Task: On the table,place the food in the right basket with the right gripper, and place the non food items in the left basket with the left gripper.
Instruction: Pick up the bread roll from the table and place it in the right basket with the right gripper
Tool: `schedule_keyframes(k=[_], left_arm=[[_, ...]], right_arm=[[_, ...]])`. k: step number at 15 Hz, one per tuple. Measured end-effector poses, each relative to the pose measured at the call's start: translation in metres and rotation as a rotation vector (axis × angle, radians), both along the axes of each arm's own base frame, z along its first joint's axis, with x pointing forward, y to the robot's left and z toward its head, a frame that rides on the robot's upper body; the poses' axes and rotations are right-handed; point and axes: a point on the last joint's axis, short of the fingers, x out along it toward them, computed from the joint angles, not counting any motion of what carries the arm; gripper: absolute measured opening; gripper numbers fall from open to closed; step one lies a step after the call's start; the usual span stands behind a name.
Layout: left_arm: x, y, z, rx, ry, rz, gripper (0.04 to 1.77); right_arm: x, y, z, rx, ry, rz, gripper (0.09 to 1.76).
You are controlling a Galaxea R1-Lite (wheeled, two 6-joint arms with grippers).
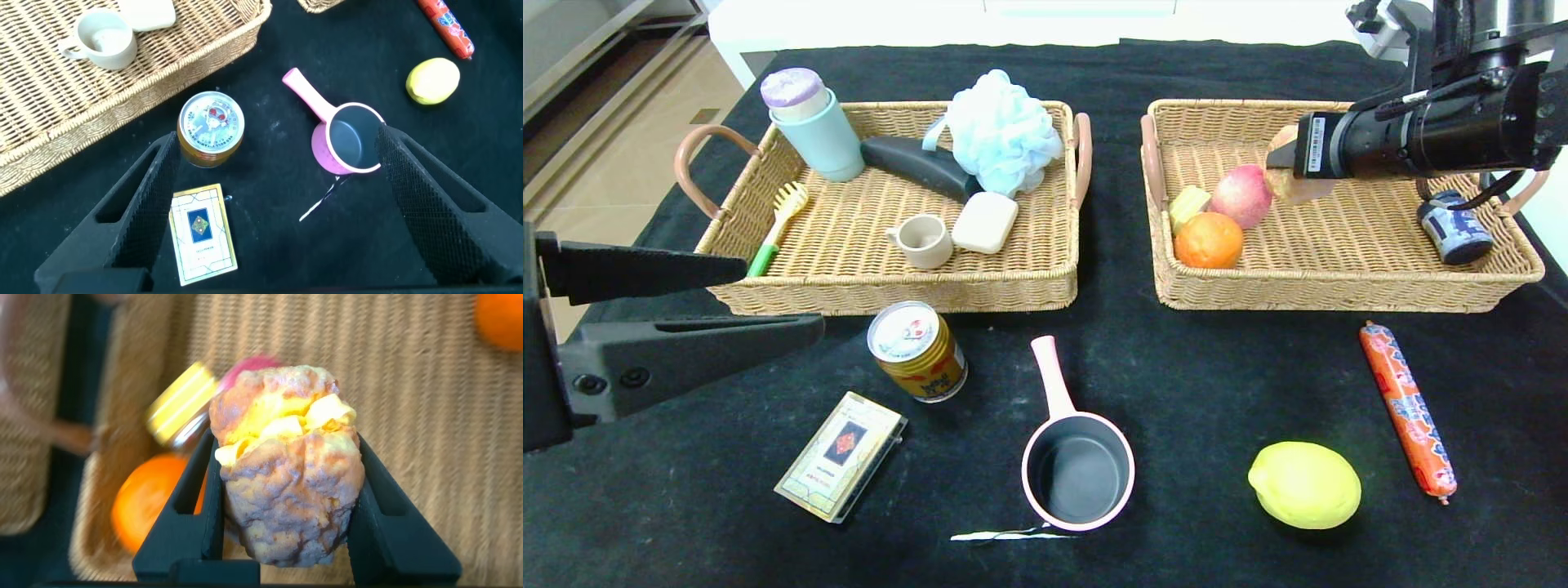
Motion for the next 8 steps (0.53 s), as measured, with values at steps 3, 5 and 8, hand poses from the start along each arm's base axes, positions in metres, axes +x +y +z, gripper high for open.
schedule_keyframes(k=[3, 5, 8], left_arm=[[0.001, 0.000, -0.001, 0.001, 0.004, 0.000, 1.72], [0.002, -0.001, -0.001, 0.002, 0.007, -0.002, 1.72], [0.003, -0.001, -0.002, 0.004, 0.011, -0.003, 1.72]], right_arm=[[0.024, -0.012, -0.010, -0.001, -0.035, -0.049, 0.87], [0.036, -0.019, -0.015, 0.007, -0.064, -0.076, 0.87], [0.050, -0.029, -0.019, 0.019, -0.112, -0.110, 0.87]])
